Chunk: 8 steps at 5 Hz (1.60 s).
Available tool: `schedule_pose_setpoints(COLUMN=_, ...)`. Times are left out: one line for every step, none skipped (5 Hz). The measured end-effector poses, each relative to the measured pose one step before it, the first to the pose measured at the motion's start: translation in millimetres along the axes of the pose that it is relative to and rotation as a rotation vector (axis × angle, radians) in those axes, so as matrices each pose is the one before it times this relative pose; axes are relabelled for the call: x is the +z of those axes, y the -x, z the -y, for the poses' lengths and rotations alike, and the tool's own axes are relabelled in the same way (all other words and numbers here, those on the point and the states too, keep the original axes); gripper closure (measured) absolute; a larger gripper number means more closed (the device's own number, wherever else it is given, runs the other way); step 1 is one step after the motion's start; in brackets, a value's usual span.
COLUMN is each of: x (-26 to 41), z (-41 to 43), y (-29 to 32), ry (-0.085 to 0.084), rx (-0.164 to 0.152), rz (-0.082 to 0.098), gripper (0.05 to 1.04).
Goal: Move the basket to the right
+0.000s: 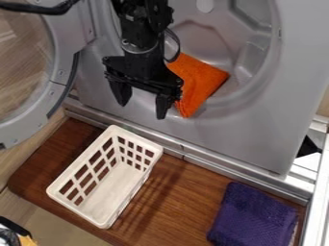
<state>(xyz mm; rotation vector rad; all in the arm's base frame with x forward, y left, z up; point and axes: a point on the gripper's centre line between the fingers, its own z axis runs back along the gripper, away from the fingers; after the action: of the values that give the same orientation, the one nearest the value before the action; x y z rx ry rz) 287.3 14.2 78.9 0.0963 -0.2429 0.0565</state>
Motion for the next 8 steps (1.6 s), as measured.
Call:
schedule_pose_setpoints(x=-7.15, z=1.0, y=5.55, ry=0.0018, rx=0.0001, rz=-0.0295, gripper=0.083)
schedule_pose_setpoints(x=-11.54, z=4.27, y=15.13, ry=0.0217, rx=-0.0067, rz=-0.0149, gripper=0.083)
schedule_pose_setpoints(x=-10.19, z=9.1, y=7.07, ry=0.0321, rx=0.01, rz=0.0389, gripper=0.083)
schedule_pose_setpoints(x=-17.94, z=2.62, y=10.43, ry=0.0091, rx=-0.0078, rz=0.0024, gripper=0.083)
schedule_pose_setpoints(x=-28.82, z=2.07, y=9.45, ry=0.0028, rx=-0.0107, rz=-0.0307, gripper=0.083)
schedule_pose_setpoints(x=-16.36, z=-0.15, y=6.39, ry=-0.032, rx=-0.0102, rz=-0.0428, gripper=0.083)
schedule_pose_setpoints(x=-2.99, z=-5.29, y=-1.89, ry=-0.0367, rx=-0.0121, rz=-0.0148, gripper=0.122)
schedule_pose_setpoints(x=-7.76, z=0.53, y=1.33, ry=-0.0243, rx=-0.0166, rz=-0.0305, gripper=0.403)
